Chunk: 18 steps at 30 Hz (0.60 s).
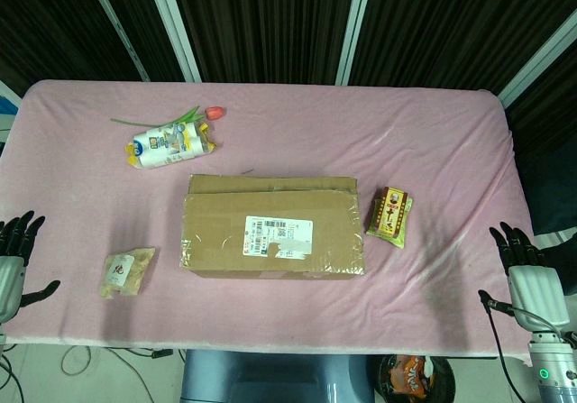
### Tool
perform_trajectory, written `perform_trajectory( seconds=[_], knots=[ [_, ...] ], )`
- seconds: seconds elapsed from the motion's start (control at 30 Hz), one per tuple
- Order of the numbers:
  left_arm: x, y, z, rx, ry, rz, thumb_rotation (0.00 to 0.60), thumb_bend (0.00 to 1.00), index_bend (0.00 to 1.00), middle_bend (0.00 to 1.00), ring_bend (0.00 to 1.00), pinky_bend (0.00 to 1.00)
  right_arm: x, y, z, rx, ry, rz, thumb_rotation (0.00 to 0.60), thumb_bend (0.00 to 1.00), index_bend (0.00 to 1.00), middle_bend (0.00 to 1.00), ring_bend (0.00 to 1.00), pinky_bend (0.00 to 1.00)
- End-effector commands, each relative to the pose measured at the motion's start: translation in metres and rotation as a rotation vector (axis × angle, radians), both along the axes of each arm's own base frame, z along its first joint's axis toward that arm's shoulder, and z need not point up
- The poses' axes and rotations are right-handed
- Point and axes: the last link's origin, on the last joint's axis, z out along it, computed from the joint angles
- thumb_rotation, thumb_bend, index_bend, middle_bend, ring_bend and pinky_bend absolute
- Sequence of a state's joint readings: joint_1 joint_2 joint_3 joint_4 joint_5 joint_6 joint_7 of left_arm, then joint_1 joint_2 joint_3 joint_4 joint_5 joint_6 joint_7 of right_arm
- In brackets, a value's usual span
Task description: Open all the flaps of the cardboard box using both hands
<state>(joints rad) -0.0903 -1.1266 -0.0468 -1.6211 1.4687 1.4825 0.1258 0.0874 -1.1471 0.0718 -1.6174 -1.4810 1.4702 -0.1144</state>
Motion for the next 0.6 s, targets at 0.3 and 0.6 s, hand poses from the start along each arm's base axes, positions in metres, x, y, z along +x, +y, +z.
perform_trajectory(
  seconds=[0.3,0.6],
  knots=[
    [0.0000,-0.0003,-0.0001,-0.004,0.002,-0.001,0.600,0.05,0.00,0.00,0.00,0.00,0.0004,-0.0001,0.0003,-0.002,-0.003,0.000,0.600,0.20,0.00,0.00,0.00,0.21],
    [0.0003,0.0035,-0.0016,-0.011,-0.006,-0.001,0.600,0.06,0.00,0.00,0.00,0.00,0.0006,-0.0023,-0.0011,-0.005,-0.002,-0.004,0.600,0.20,0.00,0.00,0.00,0.21]
  ],
)
